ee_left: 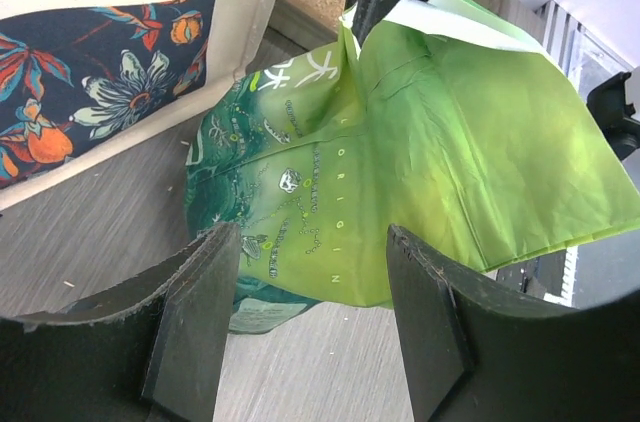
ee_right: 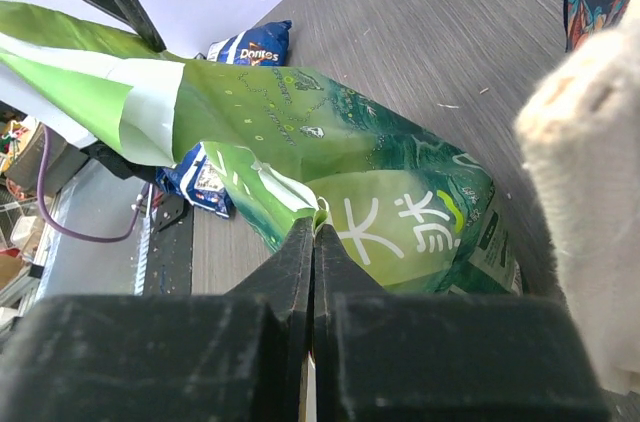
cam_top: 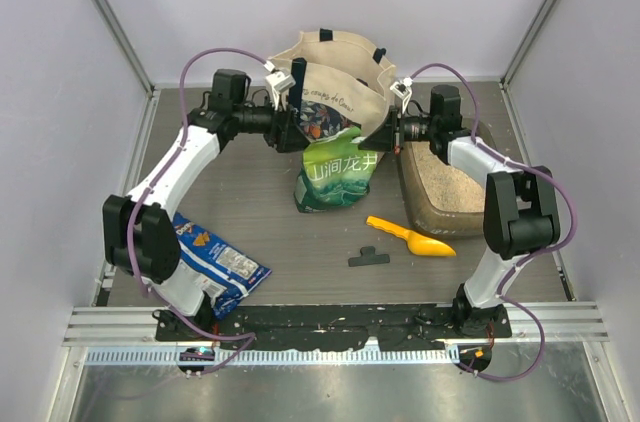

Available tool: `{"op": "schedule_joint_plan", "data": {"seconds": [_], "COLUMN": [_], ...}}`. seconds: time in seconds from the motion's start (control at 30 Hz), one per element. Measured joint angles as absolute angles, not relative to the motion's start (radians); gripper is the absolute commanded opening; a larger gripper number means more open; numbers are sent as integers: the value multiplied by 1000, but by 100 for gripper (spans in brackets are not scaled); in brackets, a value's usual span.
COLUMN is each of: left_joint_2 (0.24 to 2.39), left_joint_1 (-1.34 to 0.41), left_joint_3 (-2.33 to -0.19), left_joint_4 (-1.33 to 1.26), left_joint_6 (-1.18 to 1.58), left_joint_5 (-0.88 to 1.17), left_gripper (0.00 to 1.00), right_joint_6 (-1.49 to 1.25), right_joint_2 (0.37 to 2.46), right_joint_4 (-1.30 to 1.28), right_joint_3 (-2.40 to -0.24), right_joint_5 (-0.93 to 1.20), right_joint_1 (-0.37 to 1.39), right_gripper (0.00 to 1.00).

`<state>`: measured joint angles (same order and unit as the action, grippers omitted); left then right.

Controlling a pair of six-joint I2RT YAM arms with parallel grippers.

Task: Fill the litter box with clean litter

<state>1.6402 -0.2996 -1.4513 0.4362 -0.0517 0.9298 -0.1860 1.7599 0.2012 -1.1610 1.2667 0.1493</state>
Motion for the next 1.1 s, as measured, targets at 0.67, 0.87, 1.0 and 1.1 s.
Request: {"op": "schedule_joint_plan", "data": {"seconds": [0.67, 0.87, 1.0, 1.1], "left_joint_2": [1555, 1661, 1682, 1684], "left_joint_1": [-356, -365, -364, -363], "left_joint_3": [-1383, -1383, -1379, -1375], "left_joint_4": [470, 309, 285, 273], "left_joint_6": [-210, -9, 71, 133], "left_joint_5": [949, 916, 918, 932], "left_gripper": [63, 43, 27, 18], "right_joint_6": [-223, -224, -228, -242], "right_joint_2": [1743, 1712, 1688, 1682], "right_joint_4": [120, 104, 102, 101], "right_joint_3": [-1176, -1151, -1127, -1118], "right_joint_5": [1193, 1178, 1170, 1170], "right_joint_1": [156, 156, 155, 154], "right_gripper": [2, 2, 1, 1]}}
